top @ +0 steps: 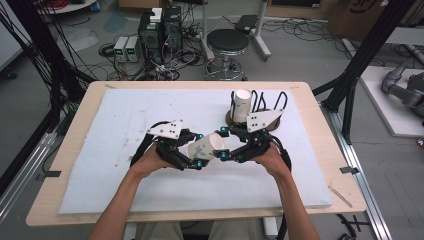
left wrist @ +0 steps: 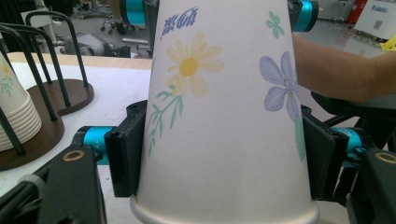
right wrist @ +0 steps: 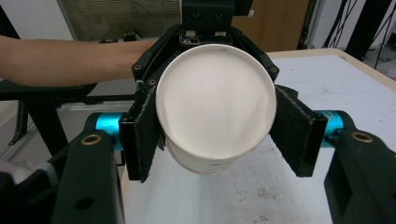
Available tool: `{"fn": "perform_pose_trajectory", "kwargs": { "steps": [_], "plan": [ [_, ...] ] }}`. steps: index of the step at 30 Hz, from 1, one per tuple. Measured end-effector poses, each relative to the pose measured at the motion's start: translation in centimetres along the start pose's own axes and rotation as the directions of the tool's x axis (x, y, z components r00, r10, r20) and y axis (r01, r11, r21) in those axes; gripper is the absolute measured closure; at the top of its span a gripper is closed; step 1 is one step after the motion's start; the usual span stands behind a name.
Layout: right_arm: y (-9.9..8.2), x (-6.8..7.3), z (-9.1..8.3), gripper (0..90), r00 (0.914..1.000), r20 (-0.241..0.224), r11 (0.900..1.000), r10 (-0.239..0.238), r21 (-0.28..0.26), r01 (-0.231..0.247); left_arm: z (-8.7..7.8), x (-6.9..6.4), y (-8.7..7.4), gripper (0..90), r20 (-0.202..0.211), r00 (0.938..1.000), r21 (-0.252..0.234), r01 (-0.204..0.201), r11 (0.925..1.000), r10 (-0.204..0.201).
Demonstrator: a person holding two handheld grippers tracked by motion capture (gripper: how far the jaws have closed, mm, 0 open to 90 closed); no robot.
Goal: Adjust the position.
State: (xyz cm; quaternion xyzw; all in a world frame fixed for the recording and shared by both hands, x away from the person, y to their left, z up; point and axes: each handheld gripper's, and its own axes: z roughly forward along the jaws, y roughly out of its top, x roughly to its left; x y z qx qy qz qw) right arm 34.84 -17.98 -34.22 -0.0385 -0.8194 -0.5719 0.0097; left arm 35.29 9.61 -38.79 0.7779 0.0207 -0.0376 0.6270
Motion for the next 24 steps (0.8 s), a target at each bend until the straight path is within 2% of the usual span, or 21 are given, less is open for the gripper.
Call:
{"fn": "perform_pose_trajectory", "kwargs": {
  "steps": [2,4,5,9,13,16,18,20,21,24],
  "plan": [
    [-0.1,0.1,0.0,33.3,0.9999,0.013,1.0,-0.002,-0.001,0.002,-0.1,0.1,0.0,29.1,-0.008,1.0,0.008,-0.001,1.0,0.001],
    [-0.2,0.0,0.2,17.1,0.9995,0.032,0.9999,0.007,-0.008,-0.007,-0.1,0.1,0.0,29.1,-0.012,0.9999,0.01,0.002,0.9999,-0.002],
    [-0.2,0.0,0.2,16.3,0.9989,0.041,0.9997,0.021,-0.009,-0.021,-0.2,0.0,0.0,29.1,-0.013,0.9999,0.012,0.003,0.9999,-0.002],
    [-0.3,0.0,0.2,16.3,0.9992,0.035,0.9997,0.022,-0.01,-0.021,-0.2,0.0,0.0,29.1,-0.014,0.9999,0.012,0.0,0.9999,0.0],
    [-0.3,0.0,0.1,16.3,0.9991,0.034,0.9997,0.026,0.002,-0.026,-0.5,-0.2,0.1,29.0,-0.024,0.9997,0.033,-0.003,0.9994,0.004],
    [-0.3,0.1,0.2,16.3,0.9986,0.05,0.9989,0.019,0.042,-0.021,-1.0,-0.5,0.3,28.8,-0.042,0.999,0.069,-0.012,0.9975,0.015],
    [-0.1,0.3,0.3,16.3,0.9979,0.065,0.9964,0.004,0.085,-0.009,-1.5,-0.6,0.3,28.7,-0.056,0.9984,0.093,-0.004,0.9956,0.009],
    [0.0,0.5,0.5,16.4,0.9984,0.055,0.993,-0.011,0.118,0.004,-1.8,-0.8,0.3,28.8,-0.068,0.9977,0.129,0.006,0.9916,0.002],
    [0.1,0.6,0.5,16.4,0.9981,0.058,0.9911,-0.019,0.133,0.011,-2.1,-0.9,0.4,28.8,-0.072,0.9973,0.171,0.004,0.9852,0.008],
    [0.2,0.9,1.0,16.4,0.997,0.065,0.9765,-0.041,0.214,0.026,-2.5,-1.1,0.8,28.8,-0.07,0.9975,0.249,0.005,0.9685,0.013]
  ]
}}
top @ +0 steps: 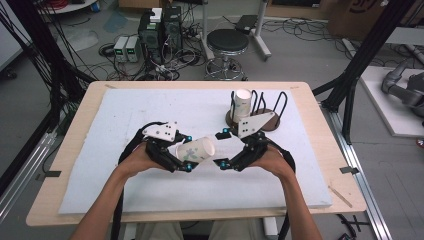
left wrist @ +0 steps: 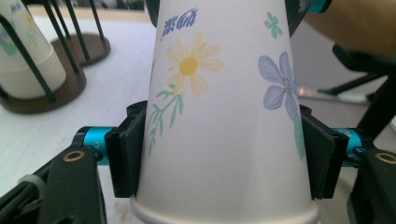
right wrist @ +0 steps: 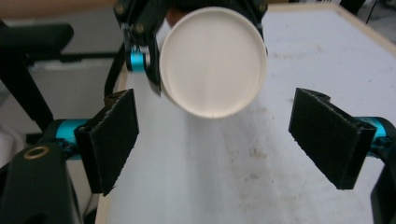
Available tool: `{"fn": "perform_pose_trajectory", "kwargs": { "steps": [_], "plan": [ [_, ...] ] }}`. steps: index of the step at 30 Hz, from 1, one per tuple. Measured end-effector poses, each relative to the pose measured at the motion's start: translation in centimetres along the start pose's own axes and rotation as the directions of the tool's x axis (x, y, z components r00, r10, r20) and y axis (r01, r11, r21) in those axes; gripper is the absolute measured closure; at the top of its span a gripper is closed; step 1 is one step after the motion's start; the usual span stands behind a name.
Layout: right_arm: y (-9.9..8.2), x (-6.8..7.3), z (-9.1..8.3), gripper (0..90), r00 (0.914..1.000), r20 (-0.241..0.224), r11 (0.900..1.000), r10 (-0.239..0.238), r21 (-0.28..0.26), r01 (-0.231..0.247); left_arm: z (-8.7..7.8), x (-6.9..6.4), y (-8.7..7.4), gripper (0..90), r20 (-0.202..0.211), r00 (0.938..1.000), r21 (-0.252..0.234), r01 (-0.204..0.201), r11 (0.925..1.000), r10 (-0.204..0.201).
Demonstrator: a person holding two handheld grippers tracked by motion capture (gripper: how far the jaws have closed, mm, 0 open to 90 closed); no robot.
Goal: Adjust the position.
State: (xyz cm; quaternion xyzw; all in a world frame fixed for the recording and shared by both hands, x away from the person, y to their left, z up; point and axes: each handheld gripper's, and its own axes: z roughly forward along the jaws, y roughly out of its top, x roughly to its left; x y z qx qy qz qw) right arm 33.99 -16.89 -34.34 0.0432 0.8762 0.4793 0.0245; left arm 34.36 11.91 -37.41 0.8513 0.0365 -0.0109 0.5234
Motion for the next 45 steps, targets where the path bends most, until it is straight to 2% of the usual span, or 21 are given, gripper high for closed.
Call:
{"fn": "perform_pose_trajectory", "kwargs": {
  "steps": [3,5,8,12,15,17,18,19,22,24,26,29,34,36,42,45],
  "plan": [
    [-0.1,0.1,0.5,16.4,1.0,0.002,0.9978,-0.007,0.066,0.007,-0.3,-0.2,0.4,28.8,0.0,1.0,0.083,0.0,0.9965,0.0],
    [-0.1,0.1,0.9,16.5,0.9999,0.007,0.9936,-0.009,0.113,0.008,-0.3,-0.3,0.7,28.8,-0.001,1.0,0.14,-0.003,0.9901,0.003],
    [0.0,0.1,1.3,16.5,0.9996,0.017,0.9825,-0.022,0.185,0.018,-0.3,-0.3,1.0,28.8,-0.003,0.9998,0.23,-0.017,0.973,0.018],
    [0.5,0.2,1.8,16.7,0.999,0.017,0.9572,-0.042,0.287,0.036,-0.2,-0.3,1.5,28.8,-0.007,0.9998,0.312,-0.014,0.9498,0.017],
    [0.8,0.2,2.1,16.8,0.9985,0.019,0.9357,-0.052,0.35,0.042,-0.2,-0.3,1.9,28.8,-0.007,0.9997,0.359,-0.021,0.9331,0.025],
    [1.1,0.2,2.3,16.8,0.998,0.022,0.923,-0.059,0.382,0.047,-0.2,-0.3,2.1,28.8,-0.01,0.9997,0.376,-0.017,0.9264,0.022],
    [1.1,0.2,2.4,17.0,0.998,0.02,0.9179,-0.06,0.394,0.048,-0.2,-0.2,2.2,28.8,-0.004,0.9997,0.396,-0.021,0.9181,0.025],
    [1.2,0.2,2.4,17.1,0.9977,0.02,0.9109,-0.065,0.409,0.051,-0.2,-0.3,2.2,28.8,-0.008,0.9999,0.393,-0.01,0.9197,0.015],
    [1.4,0.2,2.7,17.2,0.9965,0.019,0.8931,-0.082,0.445,0.065,-0.1,-0.2,2.3,28.8,-0.007,0.9999,0.418,-0.011,0.9085,0.016],
    [1.4,0.3,2.9,17.2,0.997,0.02,0.8791,-0.075,0.473,0.057,0.0,-0.2,2.2,28.8,-0.008,0.9998,0.428,-0.013,0.9035,0.019],
    [1.5,0.3,3.1,17.2,0.9968,0.018,0.8695,-0.078,0.49,0.059,0.0,-0.2,2.2,28.8,-0.011,0.9998,0.43,-0.013,0.9026,0.02],
    [1.5,0.4,3.4,17.2,0.9968,0.009,0.868,-0.08,0.492,0.065,0.4,-0.2,2.3,28.8,-0.005,0.9997,0.426,-0.018,0.9047,0.022],
    [1.6,0.4,4.0,17.2,0.9964,-0.004,0.863,-0.085,0.5,0.076,1.4,-0.2,2.4,28.8,0.011,0.9993,0.444,-0.036,0.8951,0.034],
    [1.6,0.4,4.3,17.2,0.9964,-0.01,0.865,-0.085,0.496,0.078,1.8,-0.2,2.5,28.8,0.015,0.9992,0.449,-0.039,0.8928,0.037],
    [1.9,0.6,4.9,17.2,0.996,-0.028,0.8697,-0.085,0.486,0.088,2.8,-0.3,3.0,28.8,0.027,0.9991,0.434,-0.042,0.8998,0.033],
    [1.9,0.6,5.0,17.2,0.9956,-0.033,0.8724,-0.088,0.48,0.093,3.1,-0.4,3.1,28.8,0.033,0.9989,0.438,-0.045,0.8981,0.033]
  ]
}}
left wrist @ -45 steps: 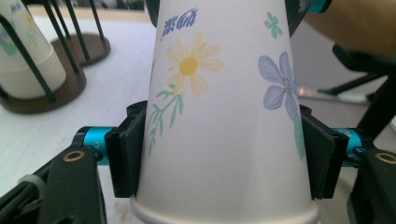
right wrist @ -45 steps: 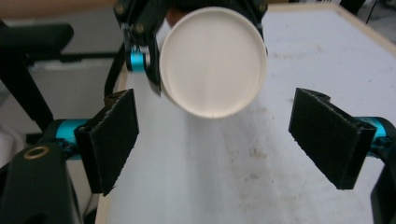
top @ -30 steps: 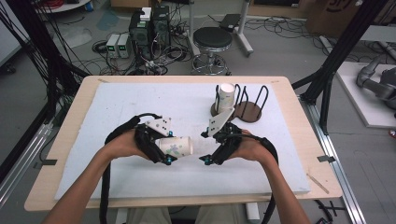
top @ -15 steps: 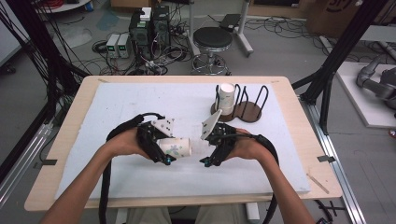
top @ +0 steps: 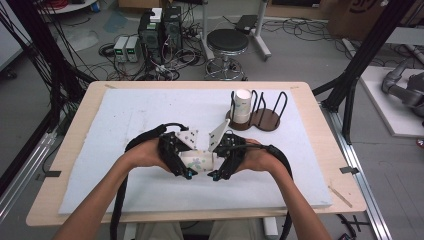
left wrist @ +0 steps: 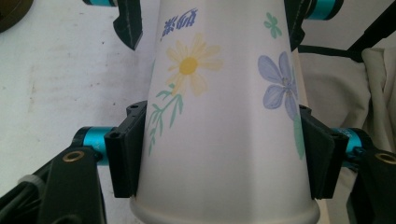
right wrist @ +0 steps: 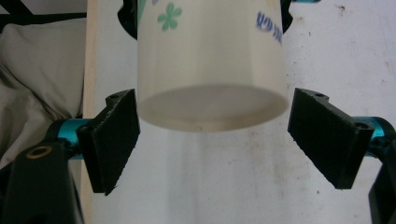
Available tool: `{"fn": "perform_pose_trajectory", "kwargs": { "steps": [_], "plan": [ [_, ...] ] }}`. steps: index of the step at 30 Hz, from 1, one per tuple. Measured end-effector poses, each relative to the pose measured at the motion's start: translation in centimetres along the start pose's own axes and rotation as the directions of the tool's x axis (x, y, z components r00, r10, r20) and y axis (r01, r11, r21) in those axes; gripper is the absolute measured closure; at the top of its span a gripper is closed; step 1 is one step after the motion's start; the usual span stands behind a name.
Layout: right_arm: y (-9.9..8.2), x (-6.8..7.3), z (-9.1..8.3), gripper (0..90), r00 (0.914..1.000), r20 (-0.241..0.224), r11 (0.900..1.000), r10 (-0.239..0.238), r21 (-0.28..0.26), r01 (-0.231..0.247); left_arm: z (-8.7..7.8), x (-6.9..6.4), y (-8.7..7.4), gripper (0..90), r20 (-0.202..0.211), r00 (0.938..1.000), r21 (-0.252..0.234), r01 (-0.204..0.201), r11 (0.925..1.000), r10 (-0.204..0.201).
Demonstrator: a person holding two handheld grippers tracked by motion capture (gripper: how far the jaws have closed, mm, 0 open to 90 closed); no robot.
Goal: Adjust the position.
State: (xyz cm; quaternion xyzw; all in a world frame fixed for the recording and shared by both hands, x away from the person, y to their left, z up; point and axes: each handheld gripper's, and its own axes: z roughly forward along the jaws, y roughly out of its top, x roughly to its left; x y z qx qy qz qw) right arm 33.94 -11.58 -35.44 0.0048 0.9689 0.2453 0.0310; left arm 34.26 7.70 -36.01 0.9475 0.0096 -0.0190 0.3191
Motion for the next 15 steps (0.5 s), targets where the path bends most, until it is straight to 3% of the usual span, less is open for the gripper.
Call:
{"fn": "perform_pose_trajectory", "kwargs": {
  "steps": [5,12,15],
  "plan": [
    [0.03,-0.09,-0.12,20.6,0.9998,-0.008,0.9995,-0.019,-0.024,0.019,0.24,0.05,0.14,28.8,0.001,0.9999,0.019,-0.011,0.9998,0.011],
    [0.08,-0.01,-0.38,20.8,0.9998,-0.015,0.9992,-0.01,-0.04,0.01,0.49,0.01,0.23,28.8,0.005,1.0,0.024,-0.006,0.9997,0.006],
    [0.17,0.06,-0.37,30.4,0.9994,-0.027,0.9991,-0.019,-0.04,0.018,0.6,0.0,0.29,28.8,0.005,1.0,0.025,-0.008,0.9996,0.008]
  ]
}}
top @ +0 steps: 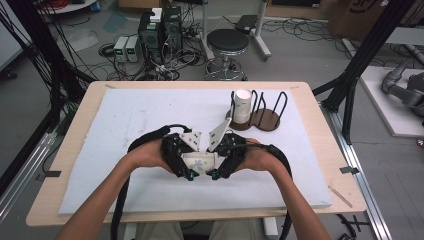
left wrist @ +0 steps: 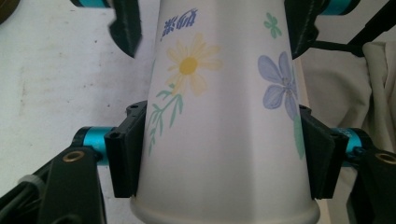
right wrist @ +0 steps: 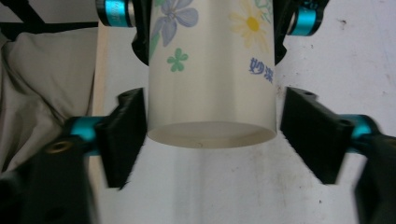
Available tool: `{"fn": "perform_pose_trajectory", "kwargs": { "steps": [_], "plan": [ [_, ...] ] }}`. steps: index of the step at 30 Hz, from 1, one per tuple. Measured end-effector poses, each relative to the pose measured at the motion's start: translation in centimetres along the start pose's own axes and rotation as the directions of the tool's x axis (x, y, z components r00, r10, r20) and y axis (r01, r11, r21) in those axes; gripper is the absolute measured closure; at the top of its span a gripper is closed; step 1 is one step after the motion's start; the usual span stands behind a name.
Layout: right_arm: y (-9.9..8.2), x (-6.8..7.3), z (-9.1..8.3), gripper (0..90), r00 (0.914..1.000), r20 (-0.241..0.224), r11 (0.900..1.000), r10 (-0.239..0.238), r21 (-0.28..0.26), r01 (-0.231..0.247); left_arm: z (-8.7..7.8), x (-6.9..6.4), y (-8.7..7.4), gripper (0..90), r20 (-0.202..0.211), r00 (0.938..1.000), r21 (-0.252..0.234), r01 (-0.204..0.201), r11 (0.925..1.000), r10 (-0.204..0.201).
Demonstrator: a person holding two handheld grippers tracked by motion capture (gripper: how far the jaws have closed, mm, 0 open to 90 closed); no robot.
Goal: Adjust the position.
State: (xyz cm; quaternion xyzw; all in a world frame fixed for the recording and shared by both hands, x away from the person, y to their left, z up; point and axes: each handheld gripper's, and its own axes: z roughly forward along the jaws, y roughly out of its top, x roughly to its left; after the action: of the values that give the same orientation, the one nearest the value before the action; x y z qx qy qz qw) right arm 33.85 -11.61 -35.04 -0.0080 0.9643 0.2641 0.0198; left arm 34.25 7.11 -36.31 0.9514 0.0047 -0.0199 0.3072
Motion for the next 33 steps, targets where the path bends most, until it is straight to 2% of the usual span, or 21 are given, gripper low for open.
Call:
{"fn": "perform_pose_trajectory", "kwargs": {
  "steps": [1,7,10,12,19,22,27,33],
  "plan": [
    [0.1,0.0,0.0,34.8,1.0,-0.001,1.0,-0.005,0.001,0.005,0.0,0.1,0.0,28.8,-0.001,0.9999,0.009,-0.012,0.9999,0.012],
    [0.1,0.0,0.1,36.7,0.9998,0.006,0.9998,-0.019,0.008,0.018,0.0,0.1,0.0,28.6,-0.004,0.9999,0.01,-0.012,0.9999,0.012],
    [0.1,0.0,-0.1,36.7,0.9999,0.003,0.9999,-0.015,0.007,0.015,-0.1,0.1,-0.1,26.2,0.005,0.9999,-0.017,-0.014,0.9998,0.014],
    [0.0,0.1,0.0,36.7,0.9998,0.0,0.9998,-0.017,0.006,0.017,-0.1,0.1,-0.2,21.3,0.008,0.9999,-0.033,-0.009,0.9994,0.01],
    [-0.2,0.0,0.2,36.7,1.0,-0.003,0.9999,-0.008,0.006,0.008,0.0,0.1,-0.5,20.7,0.002,0.9999,-0.051,0.013,0.9986,-0.012],
    [-0.3,0.0,0.1,36.6,1.0,-0.004,1.0,-0.006,0.002,0.006,-0.1,0.1,-0.7,20.7,0.001,1.0,-0.058,0.004,0.9983,-0.004],
    [-0.6,-0.1,-0.1,36.7,1.0,-0.006,1.0,0.0,0.0,0.0,-0.9,0.2,-0.7,20.7,0.001,1.0,-0.111,0.007,0.9938,-0.006],
    [-0.6,-0.2,0.1,36.7,1.0,-0.009,1.0,-0.002,-0.001,0.002,-1.8,0.1,-0.5,20.7,-0.01,0.9999,-0.146,0.002,0.9893,-0.003]
  ]
}}
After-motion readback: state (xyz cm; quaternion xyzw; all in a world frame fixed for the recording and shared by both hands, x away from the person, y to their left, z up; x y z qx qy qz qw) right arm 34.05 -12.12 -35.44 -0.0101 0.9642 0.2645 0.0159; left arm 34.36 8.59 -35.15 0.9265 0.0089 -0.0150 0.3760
